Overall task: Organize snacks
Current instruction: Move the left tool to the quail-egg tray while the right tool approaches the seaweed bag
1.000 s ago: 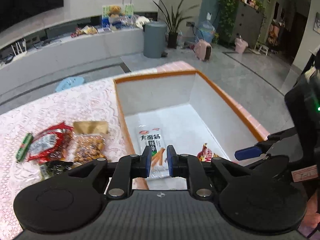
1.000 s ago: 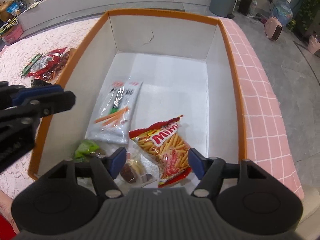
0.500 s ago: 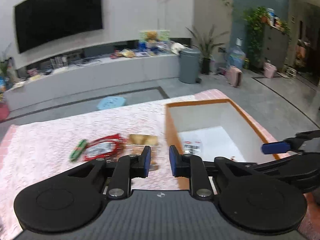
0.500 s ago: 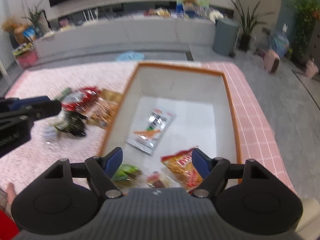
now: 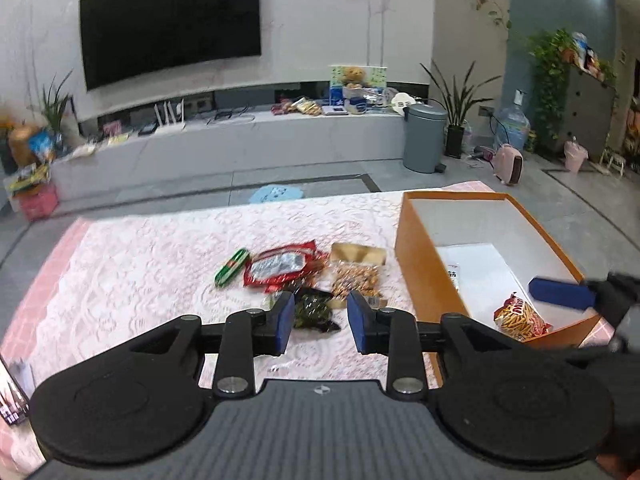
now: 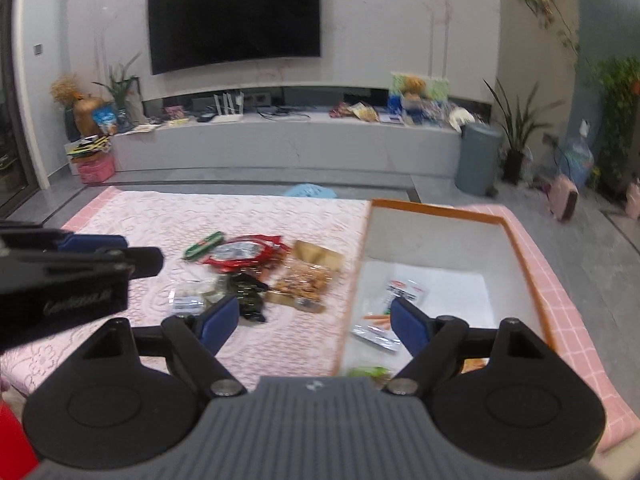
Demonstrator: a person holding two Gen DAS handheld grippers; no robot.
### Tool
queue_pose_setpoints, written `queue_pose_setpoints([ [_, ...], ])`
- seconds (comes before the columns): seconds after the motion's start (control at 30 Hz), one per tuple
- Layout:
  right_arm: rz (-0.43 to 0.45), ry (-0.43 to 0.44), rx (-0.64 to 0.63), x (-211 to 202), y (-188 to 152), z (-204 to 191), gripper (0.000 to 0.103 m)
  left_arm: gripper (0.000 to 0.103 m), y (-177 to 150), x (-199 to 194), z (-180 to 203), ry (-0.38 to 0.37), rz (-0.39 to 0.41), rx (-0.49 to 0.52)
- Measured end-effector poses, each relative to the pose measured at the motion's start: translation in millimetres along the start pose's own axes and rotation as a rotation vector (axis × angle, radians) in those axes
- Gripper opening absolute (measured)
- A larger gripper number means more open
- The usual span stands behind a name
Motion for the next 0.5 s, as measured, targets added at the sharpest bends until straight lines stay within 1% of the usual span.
queue_pose_setpoints([
  [0.1,0.011,0.026,-0.008,3.8,-11.6,-22.4,0.081,0.036,-10.4,3.3,-16.8,-0.005,-0.011,-0.040],
  [0.2,-0.012,0.058,-0.028,12.7,-24.6,-42.5,0.081,0.036,-22.2,8.6,-32.6,0.003,-0.028,-0.053],
  [0.27,-0.026,0.070,-0.051,18.3,-30.3,-52.8,0.081,0.040,-29.3,9.3,-45.3,0.025,-0.040,-0.073],
  [0.33,-0.030,0.075,-0.071,24.4,-34.3,-61.2,0.081,0.041,-35.2,13.3,-57.3,0.034,-0.052,-0.103],
  [0.5,-0.069,0.082,-0.065,44.2,-44.2,-69.4,0.081,0.043,-48.6,23.6,-81.9,0.015,-0.082,-0.158],
])
Point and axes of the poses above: each gripper's, at about its wrist camera, not at the fingertips, and x roughly the way its jaws point, z to its right, y to its top, the point moved 7 cm from there along x, roughly the way its jaws point, and after that the axes turned 14 degrees about z, right-handed, at the moved point
